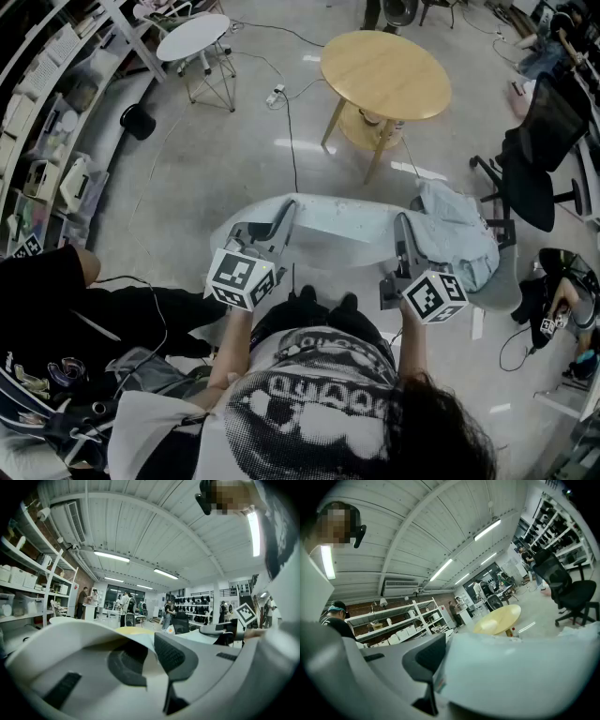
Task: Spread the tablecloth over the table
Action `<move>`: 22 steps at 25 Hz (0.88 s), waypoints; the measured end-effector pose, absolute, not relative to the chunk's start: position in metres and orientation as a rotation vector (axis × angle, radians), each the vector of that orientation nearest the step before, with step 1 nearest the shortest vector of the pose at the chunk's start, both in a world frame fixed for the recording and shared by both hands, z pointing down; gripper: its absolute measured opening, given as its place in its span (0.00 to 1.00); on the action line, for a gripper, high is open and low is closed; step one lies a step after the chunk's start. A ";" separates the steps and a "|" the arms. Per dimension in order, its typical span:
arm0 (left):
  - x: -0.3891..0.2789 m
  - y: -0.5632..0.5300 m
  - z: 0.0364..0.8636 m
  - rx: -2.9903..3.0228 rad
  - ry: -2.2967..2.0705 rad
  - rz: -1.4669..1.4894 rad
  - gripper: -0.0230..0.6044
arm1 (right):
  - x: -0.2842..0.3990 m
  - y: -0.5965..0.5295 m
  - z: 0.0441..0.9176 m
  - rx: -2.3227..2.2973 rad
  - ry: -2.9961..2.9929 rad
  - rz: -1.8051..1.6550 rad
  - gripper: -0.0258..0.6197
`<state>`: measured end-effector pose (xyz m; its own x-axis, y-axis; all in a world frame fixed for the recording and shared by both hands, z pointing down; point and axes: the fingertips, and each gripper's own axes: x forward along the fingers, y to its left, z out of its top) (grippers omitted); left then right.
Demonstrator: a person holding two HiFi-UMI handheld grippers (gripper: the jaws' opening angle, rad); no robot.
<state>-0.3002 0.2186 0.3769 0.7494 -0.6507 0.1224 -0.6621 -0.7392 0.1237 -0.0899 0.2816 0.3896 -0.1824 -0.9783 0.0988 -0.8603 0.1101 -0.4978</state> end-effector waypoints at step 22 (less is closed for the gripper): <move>-0.308 0.168 0.358 2.857 -0.926 0.011 0.12 | -0.101 0.243 0.371 -1.822 2.090 -0.604 0.13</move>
